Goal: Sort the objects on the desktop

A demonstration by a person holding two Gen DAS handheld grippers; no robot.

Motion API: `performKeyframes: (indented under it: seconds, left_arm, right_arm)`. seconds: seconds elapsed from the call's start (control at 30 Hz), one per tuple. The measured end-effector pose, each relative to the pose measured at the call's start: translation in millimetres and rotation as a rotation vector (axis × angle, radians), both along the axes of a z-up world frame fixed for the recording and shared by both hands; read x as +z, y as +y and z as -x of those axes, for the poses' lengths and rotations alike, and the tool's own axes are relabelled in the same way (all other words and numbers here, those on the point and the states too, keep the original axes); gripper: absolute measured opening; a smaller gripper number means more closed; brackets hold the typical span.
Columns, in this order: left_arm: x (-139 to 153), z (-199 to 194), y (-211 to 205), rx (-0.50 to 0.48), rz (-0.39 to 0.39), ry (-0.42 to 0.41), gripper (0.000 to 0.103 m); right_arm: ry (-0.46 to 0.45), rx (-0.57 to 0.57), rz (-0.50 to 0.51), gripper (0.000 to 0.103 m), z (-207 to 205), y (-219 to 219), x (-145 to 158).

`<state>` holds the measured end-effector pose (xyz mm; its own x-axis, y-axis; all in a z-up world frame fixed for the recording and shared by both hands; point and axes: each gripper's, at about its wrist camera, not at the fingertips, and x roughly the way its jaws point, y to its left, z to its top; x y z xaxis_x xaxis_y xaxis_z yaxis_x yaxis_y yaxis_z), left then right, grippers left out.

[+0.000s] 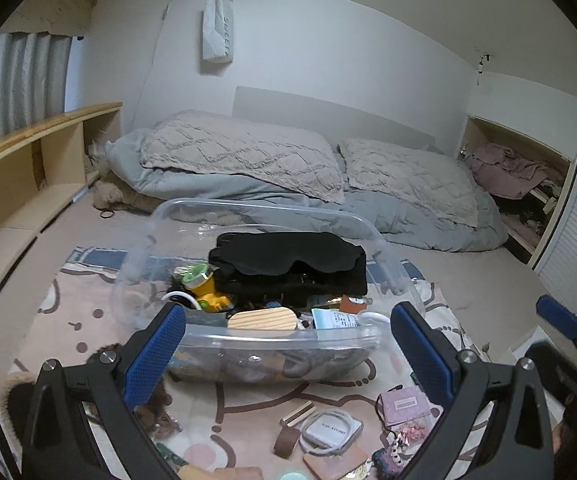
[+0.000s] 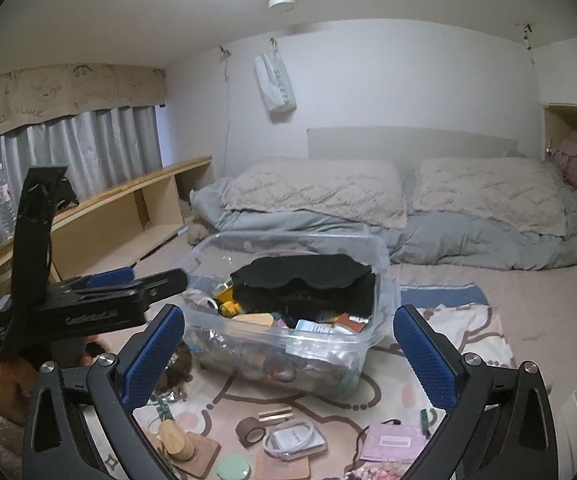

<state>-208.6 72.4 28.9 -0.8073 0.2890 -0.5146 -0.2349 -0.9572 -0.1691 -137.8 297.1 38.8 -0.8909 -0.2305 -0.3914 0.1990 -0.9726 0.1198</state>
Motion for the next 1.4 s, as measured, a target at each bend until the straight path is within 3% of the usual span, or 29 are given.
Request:
performKeyframes:
  seconds: [0.4, 0.7, 1.03, 1.4]
  left_arm:
    - [14.7, -45.3, -23.2, -0.004, -0.013, 0.001, 0.103]
    - [26.6, -85.5, -30.5, 0.019, 0.04, 0.075, 0.103]
    - [25.2, -119.7, -29.1, -0.004, 0.111, 0.113, 0.103]
    - [15.1, -149.7, -27.6, -0.004, 0.155, 0.123, 0.103]
  right_arm:
    - [0.014, -0.046, -0.023, 0.103, -35.2, 2.8, 11.3]
    - [0.023, -0.039, -0.027, 0.103, -58.8, -1.0, 14.1]
    - [0.017, -0.05, -0.088, 0.103, -79.4, -11.8, 13.3]
    - [0.006, -0.047, -0.083, 0.103, -102.2, -12.8, 8.6]
